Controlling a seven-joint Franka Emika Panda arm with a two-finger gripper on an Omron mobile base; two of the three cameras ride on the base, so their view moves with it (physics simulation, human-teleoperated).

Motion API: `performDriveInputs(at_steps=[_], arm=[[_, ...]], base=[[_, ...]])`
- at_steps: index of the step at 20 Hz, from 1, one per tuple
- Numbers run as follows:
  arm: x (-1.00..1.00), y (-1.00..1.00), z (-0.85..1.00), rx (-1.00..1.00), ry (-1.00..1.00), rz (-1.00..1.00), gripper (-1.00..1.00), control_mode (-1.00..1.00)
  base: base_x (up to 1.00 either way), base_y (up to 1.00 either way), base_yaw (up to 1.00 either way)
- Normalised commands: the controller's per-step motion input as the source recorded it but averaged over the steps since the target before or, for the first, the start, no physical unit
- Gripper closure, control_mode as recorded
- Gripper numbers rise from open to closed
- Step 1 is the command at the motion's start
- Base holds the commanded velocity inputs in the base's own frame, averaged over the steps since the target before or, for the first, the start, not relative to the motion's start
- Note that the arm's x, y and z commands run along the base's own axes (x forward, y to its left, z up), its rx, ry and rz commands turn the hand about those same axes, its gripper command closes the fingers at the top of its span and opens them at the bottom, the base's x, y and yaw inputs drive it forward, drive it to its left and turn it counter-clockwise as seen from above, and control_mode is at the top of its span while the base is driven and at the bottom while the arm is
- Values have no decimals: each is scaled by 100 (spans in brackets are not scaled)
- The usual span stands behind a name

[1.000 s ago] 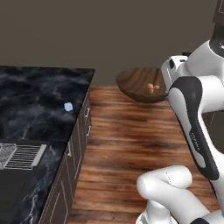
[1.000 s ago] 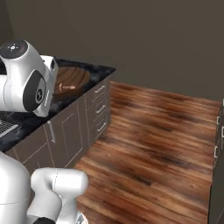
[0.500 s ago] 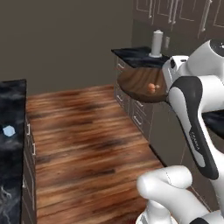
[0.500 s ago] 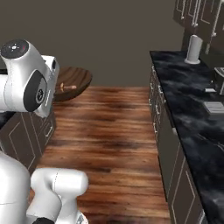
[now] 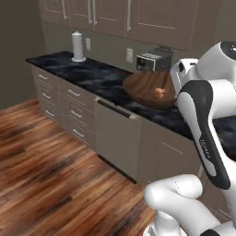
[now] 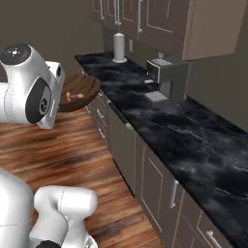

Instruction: Pick the mushroom from the sink and place it in the bowl. Then pick the bowl and place it in the microwave. Then close the microwave door and press the start button.

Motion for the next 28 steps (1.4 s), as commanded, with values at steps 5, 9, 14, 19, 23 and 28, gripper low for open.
performDriveInputs(at_steps=[5,9,14,19,23,28], arm=[[0,0,0,0,0,0,100,100],[0,0,0,0,0,0,100,100],[0,0,0,0,0,0,100,100],[0,0,0,0,0,0,100,100],[0,0,0,0,0,0,100,100],[0,0,0,0,0,0,100,100]], base=[[0,0,-72],[0,0,-72],[-2,0,-71],[-1,0,-70],[-1,0,-68],[0,0,-64]])
